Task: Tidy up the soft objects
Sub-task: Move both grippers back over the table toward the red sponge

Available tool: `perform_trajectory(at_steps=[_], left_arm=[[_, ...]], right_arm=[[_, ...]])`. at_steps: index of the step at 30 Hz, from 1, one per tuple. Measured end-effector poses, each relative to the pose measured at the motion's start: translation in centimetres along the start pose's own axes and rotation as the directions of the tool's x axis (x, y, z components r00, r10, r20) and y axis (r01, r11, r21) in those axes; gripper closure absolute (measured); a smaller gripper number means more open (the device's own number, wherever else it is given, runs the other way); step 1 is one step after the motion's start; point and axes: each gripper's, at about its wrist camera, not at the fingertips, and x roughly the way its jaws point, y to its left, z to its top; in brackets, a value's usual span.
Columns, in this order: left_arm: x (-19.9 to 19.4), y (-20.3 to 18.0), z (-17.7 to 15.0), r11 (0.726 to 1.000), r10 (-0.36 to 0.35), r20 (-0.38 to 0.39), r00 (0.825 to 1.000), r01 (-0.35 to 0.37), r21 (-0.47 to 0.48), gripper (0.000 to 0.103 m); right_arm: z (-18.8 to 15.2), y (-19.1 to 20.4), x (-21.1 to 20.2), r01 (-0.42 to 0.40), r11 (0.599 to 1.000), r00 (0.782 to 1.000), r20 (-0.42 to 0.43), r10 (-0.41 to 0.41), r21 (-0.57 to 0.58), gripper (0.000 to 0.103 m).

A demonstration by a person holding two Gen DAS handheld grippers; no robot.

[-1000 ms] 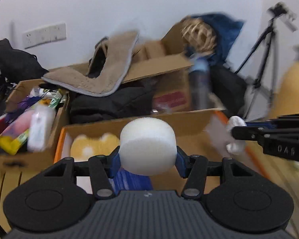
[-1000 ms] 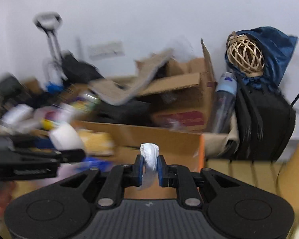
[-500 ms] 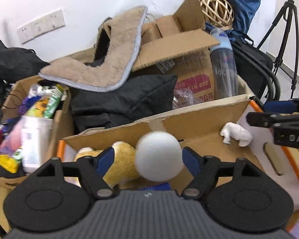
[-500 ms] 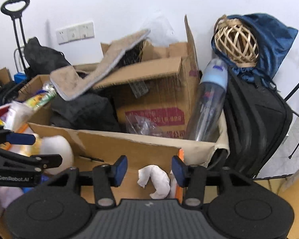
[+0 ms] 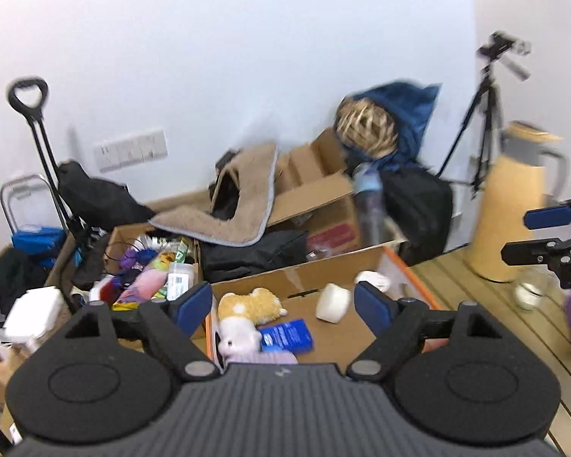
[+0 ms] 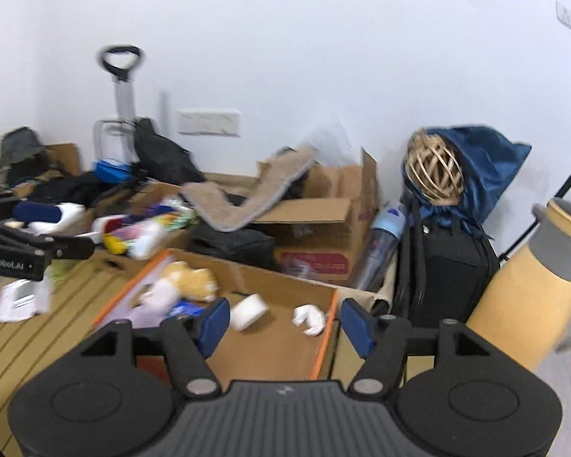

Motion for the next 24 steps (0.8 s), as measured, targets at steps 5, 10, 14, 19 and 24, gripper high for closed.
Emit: perform_trajectory(at_steps=[5,10,14,19,24], left_arm=[[-10.3,-2.0,-7.9,1.0,0.005,0.155,0.988,-0.001,-0.025,0.012],[-17.6,-4.6,-18.7,0.999,-0.012,0.263,0.965,0.026,-0.048,0.001],[-20.7,-7.5,-25.6,0.997,0.07,0.239,0.968,-0.077,0.016,0.001],[-24.1,-8.3,-30.7,0.997,0.055,0.216,0.975,-0.044,-0.058,0.0],[-23.9,-7.9,-30.5,0.996,0.072,0.209,0.975,-0.059,-0.069,0.0]], right_arm=[[-6.6,3.2,-9.8,-0.043,0.999,0.991,0.129,0.044,-0.01,0.028],[-15.9,7.3,-17.2,0.009,0.997,0.964,0.265,0.011,-0.073,0.015],[-23.3,11.0,-19.7,0.139,0.986,0.948,0.301,-0.105,-0.092,0.013],[-29.9,13.3,-21.5,0.044,0.998,0.97,0.236,-0.056,0.053,0.013],[-31.3,15.1,-20.9,0.01,1.0,0.984,0.178,-0.013,0.021,0.013]])
